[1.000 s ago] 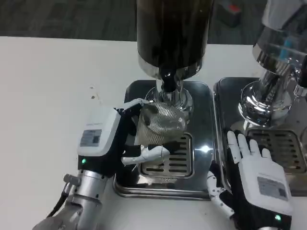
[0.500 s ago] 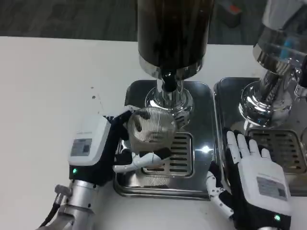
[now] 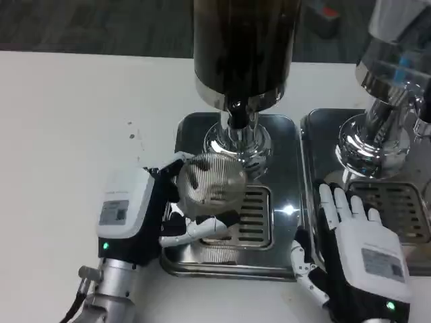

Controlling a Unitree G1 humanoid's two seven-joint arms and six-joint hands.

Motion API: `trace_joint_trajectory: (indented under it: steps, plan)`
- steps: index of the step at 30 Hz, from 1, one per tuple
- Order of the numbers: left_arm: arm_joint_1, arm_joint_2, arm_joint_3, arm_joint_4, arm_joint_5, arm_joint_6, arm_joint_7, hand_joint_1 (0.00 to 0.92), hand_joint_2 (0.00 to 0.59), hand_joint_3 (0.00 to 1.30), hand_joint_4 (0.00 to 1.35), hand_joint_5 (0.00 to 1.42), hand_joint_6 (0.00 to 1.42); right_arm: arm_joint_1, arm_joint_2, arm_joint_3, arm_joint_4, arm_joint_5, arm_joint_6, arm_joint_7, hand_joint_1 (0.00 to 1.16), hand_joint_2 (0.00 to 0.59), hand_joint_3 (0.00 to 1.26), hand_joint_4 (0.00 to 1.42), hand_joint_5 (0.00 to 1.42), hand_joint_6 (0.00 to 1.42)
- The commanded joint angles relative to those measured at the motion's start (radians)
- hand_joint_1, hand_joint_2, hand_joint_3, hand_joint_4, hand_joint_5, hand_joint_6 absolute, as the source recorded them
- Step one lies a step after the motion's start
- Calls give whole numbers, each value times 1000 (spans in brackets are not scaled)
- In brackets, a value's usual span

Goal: Grasp the cup under the faucet to collect the drink, then remove the cup.

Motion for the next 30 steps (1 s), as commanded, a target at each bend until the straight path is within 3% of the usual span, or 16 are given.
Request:
trace_joint_trajectory:
  steps: [1, 13, 22, 30]
  plan:
    - [-35, -24, -20, 25, 13, 22, 3, 313, 54, 704, 757, 944, 903, 0, 3, -5, -11, 6, 5, -2, 190, 560, 0, 0, 0, 0]
    - [-58, -31, -34, 36, 13, 33, 27, 321, 71, 645, 702, 895, 849, 9, 4, -4, -18, 5, 9, -2, 190, 560, 0, 0, 0, 0]
    - [-58, -12, -26, 28, -9, -2, -32, 11, 29, 355, 378, 655, 503, 3, 5, -3, -12, 9, 7, -1, 190, 560, 0, 0, 0, 0]
    - [-32, 17, 0, -2, -27, -61, -17, 0, 16, 349, 368, 626, 446, -5, 3, -3, -5, 13, 4, -1, 190, 560, 0, 0, 0, 0]
